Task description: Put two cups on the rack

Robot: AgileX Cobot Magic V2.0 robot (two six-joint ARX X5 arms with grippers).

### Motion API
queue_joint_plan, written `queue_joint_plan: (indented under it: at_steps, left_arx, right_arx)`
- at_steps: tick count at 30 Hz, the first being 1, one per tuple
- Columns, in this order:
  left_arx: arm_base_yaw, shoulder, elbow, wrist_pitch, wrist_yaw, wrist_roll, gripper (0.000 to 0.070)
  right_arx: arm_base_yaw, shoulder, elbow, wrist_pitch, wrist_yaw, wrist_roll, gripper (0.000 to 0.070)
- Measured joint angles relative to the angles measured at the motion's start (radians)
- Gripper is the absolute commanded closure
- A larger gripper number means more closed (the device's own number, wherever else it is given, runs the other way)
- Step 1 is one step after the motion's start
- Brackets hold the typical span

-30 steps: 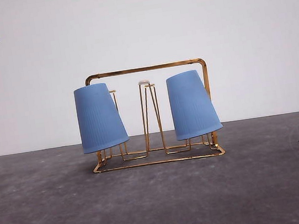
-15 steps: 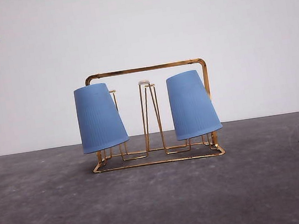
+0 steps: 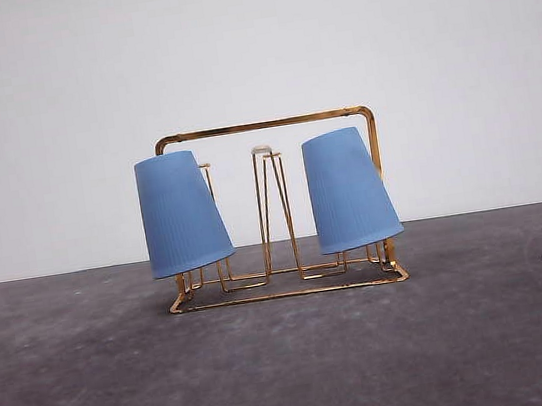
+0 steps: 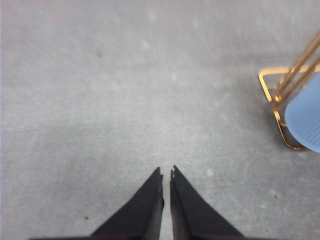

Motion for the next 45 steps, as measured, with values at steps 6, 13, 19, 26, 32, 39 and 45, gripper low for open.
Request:
queue_joint_plan:
  at_steps: [6, 13, 19, 26, 32, 39, 45]
  left_arx:
    - [0.022, -0.305, -0.318, 0.125, 0.0, -0.015, 0.0697]
    - [0.044, -0.587, -0.54, 0.128, 0.0, -0.026, 0.0697]
    - [0.044, -0.8, -0.642, 0.142, -0.002, -0.027, 0.0697]
    - [0.044, -0.905, -0.643, 0.147, -0.004, -0.033, 0.0697]
    - [0.044, -0.905, -0.643, 0.147, -0.005, -0.049, 0.0697]
    - [0.044, -0.904, -0.643, 0.147, -0.005, -0.056, 0.0697]
    - [0.044, -0.904, -0.643, 0.147, -0.005, -0.056, 0.0696]
  right_arx:
    - [0.0, 0.0, 0.0, 0.068, 0.0, 0.0, 0.0682]
    - [0.0, 0.0, 0.0, 0.138, 0.0, 0.0, 0.0682]
    - [0.0, 0.0, 0.0, 0.2, 0.0, 0.0, 0.0682]
    - [0.0, 0.0, 0.0, 0.268, 0.0, 0.0, 0.0682]
    - [0.0, 0.0, 0.0, 0.309, 0.0, 0.0, 0.0682]
    - [0.0, 0.0, 0.0, 0.317, 0.0, 0.0, 0.0682]
    - [0.0, 0.0, 0.0, 0.317, 0.0, 0.0, 0.0682]
